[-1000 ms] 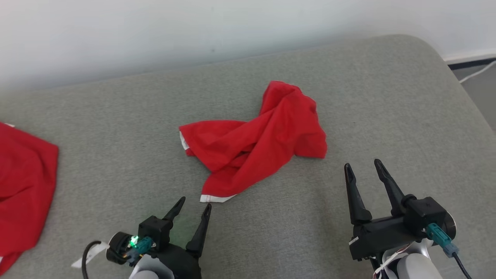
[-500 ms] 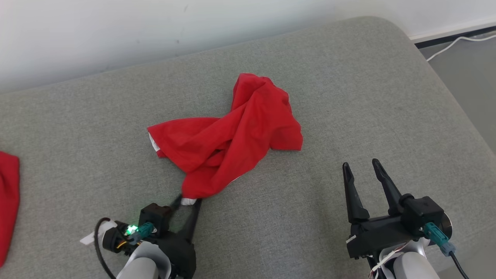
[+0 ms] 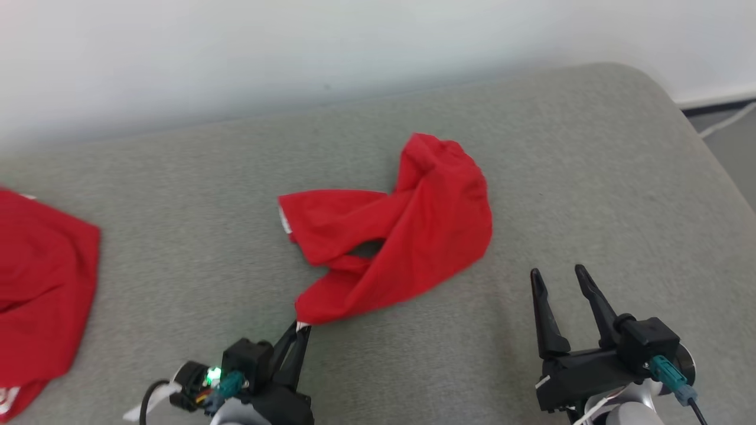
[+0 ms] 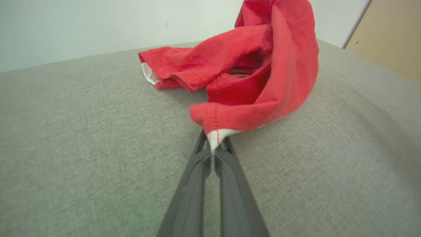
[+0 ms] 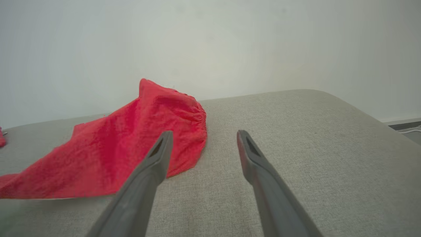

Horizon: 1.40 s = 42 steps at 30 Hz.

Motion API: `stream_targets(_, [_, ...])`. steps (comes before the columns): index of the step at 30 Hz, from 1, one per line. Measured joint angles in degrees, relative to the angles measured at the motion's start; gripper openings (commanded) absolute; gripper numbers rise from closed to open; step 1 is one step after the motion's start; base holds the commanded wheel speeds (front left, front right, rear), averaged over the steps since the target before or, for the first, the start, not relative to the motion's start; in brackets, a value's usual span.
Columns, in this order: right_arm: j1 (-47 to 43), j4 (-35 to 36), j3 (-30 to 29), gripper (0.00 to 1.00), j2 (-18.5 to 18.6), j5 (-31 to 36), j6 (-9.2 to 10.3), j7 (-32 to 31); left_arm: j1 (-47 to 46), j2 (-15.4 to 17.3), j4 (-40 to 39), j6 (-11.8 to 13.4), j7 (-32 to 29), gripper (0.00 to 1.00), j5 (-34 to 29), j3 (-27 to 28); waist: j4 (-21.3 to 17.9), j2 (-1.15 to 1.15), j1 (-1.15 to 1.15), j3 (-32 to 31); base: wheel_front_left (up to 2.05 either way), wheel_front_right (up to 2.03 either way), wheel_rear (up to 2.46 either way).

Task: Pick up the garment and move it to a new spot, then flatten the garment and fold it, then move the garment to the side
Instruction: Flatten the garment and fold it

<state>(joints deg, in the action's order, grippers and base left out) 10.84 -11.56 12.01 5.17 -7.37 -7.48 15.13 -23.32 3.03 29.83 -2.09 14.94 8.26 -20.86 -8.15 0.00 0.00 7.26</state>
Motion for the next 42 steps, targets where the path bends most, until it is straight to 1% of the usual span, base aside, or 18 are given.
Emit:
stream_targets(6, [-1.06,-0.19,-1.31,1.00,0.22,-0.02,0.00,0.00,4.96,1.11,-5.79,1.27,-0.73,0.00,0.49,0.23,4.04,0.00,0.00,-1.69,0.00,0.00,0.00])
stream_targets(13, [-2.18,-0.14,-2.45,1.00,0.11,-0.03,0.00,0.01,11.71,3.15,-14.52,3.26,-4.49,0.00,1.48,0.69,8.47,0.00,-0.01,-3.14,0.00,0.00,0.00])
stream_targets(18, [-2.18,0.04,-2.45,1.00,0.08,-0.03,0.00,0.01,16.30,4.48,-19.63,4.74,-6.78,0.00,2.42,1.47,10.55,0.00,-0.01,-3.44,0.00,0.00,0.00])
stream_targets(22, [-2.18,0.05,-2.52,1.00,0.14,-0.03,0.00,0.01,18.87,4.82,-20.06,4.87,-7.57,0.00,3.33,1.35,11.08,0.00,-0.01,-2.92,0.00,0.00,0.00])
stream_targets(27, [-2.10,-0.19,-2.59,1.00,0.67,-0.38,0.00,0.01,18.97,3.97,-16.61,4.63,-6.16,0.00,4.43,1.18,11.33,0.00,-0.01,-2.58,0.00,0.00,0.00])
stream_targets(28, [-2.09,-0.20,-2.55,1.00,0.67,-0.55,0.00,0.01,18.85,3.80,-15.85,4.63,-5.78,0.06,4.44,1.07,11.37,0.00,0.00,-2.64,0.00,0.00,0.00])
stream_targets(29, [-2.08,-0.21,-2.56,1.00,0.70,-0.74,0.00,0.01,18.72,3.70,-15.16,4.64,-5.53,0.67,4.44,0.96,11.42,0.00,0.00,-2.69,0.00,0.00,0.00])
stream_targets(30, [-2.08,-0.23,-2.63,1.00,0.78,-0.76,0.00,0.01,18.59,3.56,-14.67,4.64,-5.10,1.00,4.54,0.98,11.49,0.00,0.00,-2.73,0.00,0.00,0.00])
stream_targets(36, [-2.18,-0.19,-3.58,1.00,1.16,-0.89,0.00,0.01,18.01,3.12,-13.67,4.79,-3.25,1.00,4.81,0.66,12.61,0.00,0.00,-2.97,0.00,0.00,0.00])
stream_targets(42, [-2.45,-0.18,-4.23,1.00,1.26,-1.16,0.00,0.01,18.36,3.15,-14.68,5.52,-2.50,1.00,4.82,0.67,14.42,0.00,0.00,-3.17,0.00,0.00,0.00])
